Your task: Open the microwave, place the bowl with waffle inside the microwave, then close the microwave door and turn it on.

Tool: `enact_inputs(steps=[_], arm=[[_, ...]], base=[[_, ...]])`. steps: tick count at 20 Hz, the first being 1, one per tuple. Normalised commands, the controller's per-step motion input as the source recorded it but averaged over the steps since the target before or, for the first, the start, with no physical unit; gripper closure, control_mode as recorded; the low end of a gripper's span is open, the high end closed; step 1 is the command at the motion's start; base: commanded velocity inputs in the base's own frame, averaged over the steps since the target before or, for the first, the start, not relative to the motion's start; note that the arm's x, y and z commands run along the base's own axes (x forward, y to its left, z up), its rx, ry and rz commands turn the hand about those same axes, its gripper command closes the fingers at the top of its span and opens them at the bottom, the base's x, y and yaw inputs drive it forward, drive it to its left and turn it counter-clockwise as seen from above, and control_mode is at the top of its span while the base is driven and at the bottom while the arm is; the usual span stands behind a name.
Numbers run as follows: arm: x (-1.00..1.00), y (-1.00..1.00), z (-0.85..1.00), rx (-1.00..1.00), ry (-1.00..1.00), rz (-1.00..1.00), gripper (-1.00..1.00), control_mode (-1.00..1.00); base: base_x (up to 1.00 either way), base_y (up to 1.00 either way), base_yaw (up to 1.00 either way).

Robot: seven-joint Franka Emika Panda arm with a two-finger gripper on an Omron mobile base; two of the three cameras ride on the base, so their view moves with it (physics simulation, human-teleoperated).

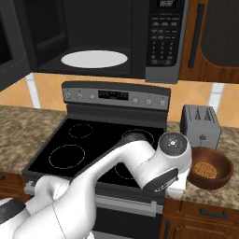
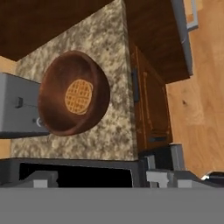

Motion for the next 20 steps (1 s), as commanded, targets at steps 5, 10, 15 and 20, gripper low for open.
enact_inputs(steps=[5, 10, 15, 20], arm=[[0.19, -0.43, -0.38, 0.00, 0.23, 0.01, -1.00, -1.00], [0.50, -0.25, -0.48, 0.00, 0.29, 0.02, -1.00, -1.00], [0.65, -0.55, -0.48, 0.12, 0.17, 0.00, -1.00, -1.00], [0.60, -0.79, -0.28, 0.23, 0.05, 0.00, -1.00, -1.00]], base=[[0.00, 0.00, 0.00], [0.00, 0.00, 0.00], [0.00, 0.00, 0.00], [0.00, 0.00, 0.00]])
